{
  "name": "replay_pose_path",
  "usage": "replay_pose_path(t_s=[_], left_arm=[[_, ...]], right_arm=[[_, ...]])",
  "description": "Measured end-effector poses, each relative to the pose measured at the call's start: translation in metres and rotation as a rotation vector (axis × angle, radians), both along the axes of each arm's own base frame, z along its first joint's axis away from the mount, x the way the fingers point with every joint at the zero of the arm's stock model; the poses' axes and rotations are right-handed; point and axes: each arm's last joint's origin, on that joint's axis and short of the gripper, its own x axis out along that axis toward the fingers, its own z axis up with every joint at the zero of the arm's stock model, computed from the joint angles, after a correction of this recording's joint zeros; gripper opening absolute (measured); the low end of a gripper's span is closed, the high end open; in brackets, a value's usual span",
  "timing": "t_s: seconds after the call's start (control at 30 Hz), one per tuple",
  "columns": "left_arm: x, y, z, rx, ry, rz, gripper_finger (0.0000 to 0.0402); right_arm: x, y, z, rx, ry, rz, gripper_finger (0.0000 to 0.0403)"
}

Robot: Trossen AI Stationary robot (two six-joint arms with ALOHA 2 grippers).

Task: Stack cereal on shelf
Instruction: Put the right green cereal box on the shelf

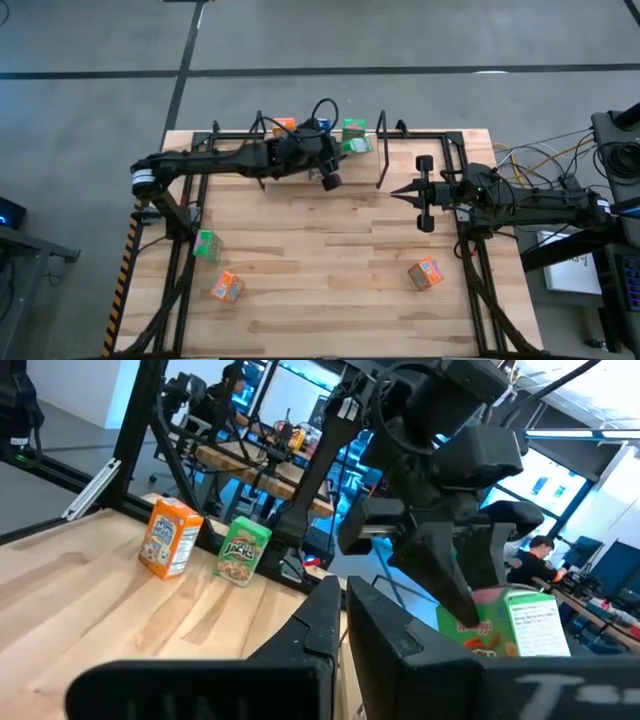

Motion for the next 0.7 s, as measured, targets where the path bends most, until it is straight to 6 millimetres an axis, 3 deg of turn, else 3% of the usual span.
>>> replay_pose_path(t_s=[0.7], left_arm=[[0.034, 0.008, -0.053, -0.04, 0.123, 0.025, 0.013]], right_arm=[[0.0, 0.0, 0.0, 0.008, 0.005, -0.001, 0.0013]])
